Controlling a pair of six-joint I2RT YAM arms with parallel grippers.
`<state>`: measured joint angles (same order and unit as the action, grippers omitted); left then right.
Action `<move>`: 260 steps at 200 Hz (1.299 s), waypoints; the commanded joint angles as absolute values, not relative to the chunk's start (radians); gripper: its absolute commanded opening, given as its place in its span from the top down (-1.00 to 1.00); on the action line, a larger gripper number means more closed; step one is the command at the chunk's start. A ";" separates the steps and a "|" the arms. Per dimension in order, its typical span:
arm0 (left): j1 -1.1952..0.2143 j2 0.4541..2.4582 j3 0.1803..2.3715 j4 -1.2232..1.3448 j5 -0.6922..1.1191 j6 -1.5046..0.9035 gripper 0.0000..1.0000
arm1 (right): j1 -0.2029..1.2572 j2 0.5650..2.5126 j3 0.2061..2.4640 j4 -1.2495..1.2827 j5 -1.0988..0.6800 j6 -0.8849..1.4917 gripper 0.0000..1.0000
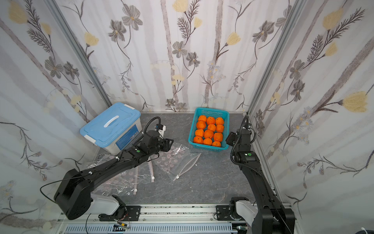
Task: Open the zip-top bag and take out the orange
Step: Reset both arms
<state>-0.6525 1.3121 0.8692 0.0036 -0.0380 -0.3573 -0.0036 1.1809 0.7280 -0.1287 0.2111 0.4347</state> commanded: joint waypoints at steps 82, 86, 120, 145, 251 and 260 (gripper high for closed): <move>-0.590 0.679 0.440 -0.074 -0.668 -0.351 -0.71 | -0.322 1.130 0.424 0.087 0.179 0.656 -0.58; -0.586 0.672 0.435 -0.082 -0.677 -0.359 -0.71 | -0.324 1.140 0.424 0.091 0.166 0.657 -0.58; -0.554 0.686 0.385 -0.086 -0.671 -0.360 -0.70 | -0.325 1.292 0.473 0.125 -0.072 0.616 -0.46; -0.496 0.732 0.377 -0.054 -0.625 -0.348 -0.71 | -0.310 1.413 0.513 0.151 -0.198 0.564 -0.35; -0.142 0.884 0.343 0.269 -0.390 -0.242 -0.74 | -0.147 1.625 0.721 0.152 -0.184 0.438 -0.34; -0.097 0.900 0.334 0.301 -0.359 -0.252 -0.73 | -0.147 1.625 0.729 0.155 -0.178 0.428 -0.35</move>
<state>-0.1764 0.8738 0.3466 0.1783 -0.4301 -0.2611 -0.1497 1.6176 0.7059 0.1207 -0.1818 0.4713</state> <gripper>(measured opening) 0.871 0.670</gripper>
